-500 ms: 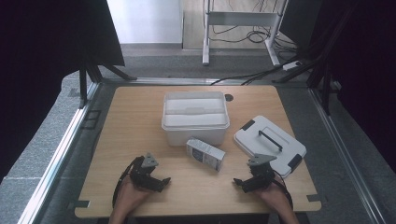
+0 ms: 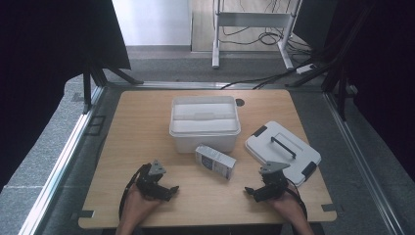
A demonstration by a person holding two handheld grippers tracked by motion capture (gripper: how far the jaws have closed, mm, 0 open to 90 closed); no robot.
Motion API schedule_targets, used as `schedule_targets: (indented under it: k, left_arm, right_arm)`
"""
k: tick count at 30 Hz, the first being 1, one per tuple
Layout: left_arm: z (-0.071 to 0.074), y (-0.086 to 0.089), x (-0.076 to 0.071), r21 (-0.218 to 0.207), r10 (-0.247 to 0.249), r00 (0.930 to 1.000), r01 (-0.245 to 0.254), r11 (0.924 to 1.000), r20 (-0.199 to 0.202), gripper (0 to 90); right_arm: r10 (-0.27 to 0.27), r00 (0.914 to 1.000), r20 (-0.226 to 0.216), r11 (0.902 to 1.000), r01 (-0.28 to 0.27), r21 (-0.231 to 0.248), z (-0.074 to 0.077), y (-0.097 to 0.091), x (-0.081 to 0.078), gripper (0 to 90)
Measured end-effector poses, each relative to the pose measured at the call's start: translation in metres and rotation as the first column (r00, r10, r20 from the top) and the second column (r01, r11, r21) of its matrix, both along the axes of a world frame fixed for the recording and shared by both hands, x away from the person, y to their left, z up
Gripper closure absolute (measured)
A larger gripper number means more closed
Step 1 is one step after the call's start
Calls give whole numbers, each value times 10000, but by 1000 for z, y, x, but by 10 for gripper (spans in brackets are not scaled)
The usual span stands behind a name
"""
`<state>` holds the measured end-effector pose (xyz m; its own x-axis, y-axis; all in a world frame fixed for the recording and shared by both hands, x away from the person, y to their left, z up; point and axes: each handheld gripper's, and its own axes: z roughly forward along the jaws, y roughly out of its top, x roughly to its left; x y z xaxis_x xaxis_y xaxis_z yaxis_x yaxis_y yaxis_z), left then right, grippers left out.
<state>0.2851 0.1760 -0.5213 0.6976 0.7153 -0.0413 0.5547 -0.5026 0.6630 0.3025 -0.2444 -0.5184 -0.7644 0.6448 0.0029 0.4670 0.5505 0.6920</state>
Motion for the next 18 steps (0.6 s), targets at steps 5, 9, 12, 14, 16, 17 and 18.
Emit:
schedule_targets:
  k: [5,9,12,14,16,17,18]
  left_arm:
    - [0,0,0,0,14,10000,-14,10000,-4,0]
    - [0,0,1,-2,21,10000,-21,10000,-4,0]
    - [0,0,1,-1,21,10000,-21,10000,-5,0]
    - [0,0,1,2,21,10000,-21,10000,-6,0]
    - [0,-1,1,-1,27,10000,-27,10000,-5,0]
    - [0,-1,1,0,28,10000,-28,10000,-6,0]
    - [0,-1,1,-1,35,10000,-35,10000,-5,0]
  right_arm:
    - [6,10000,-5,10000,-6,-1,0,0,0,0]
    - [101,9999,-39,9999,-101,0,1,-1,1,4]
    - [186,9998,-117,9998,-187,-91,3,-1,1,33]
    - [311,9993,-230,9993,-315,-192,6,0,1,49]
    - [377,9989,-278,9990,-383,-214,8,1,2,49]
    - [441,9985,-327,9986,-450,-260,10,2,2,53]
    - [577,9979,-309,9976,-588,-363,14,5,3,57]
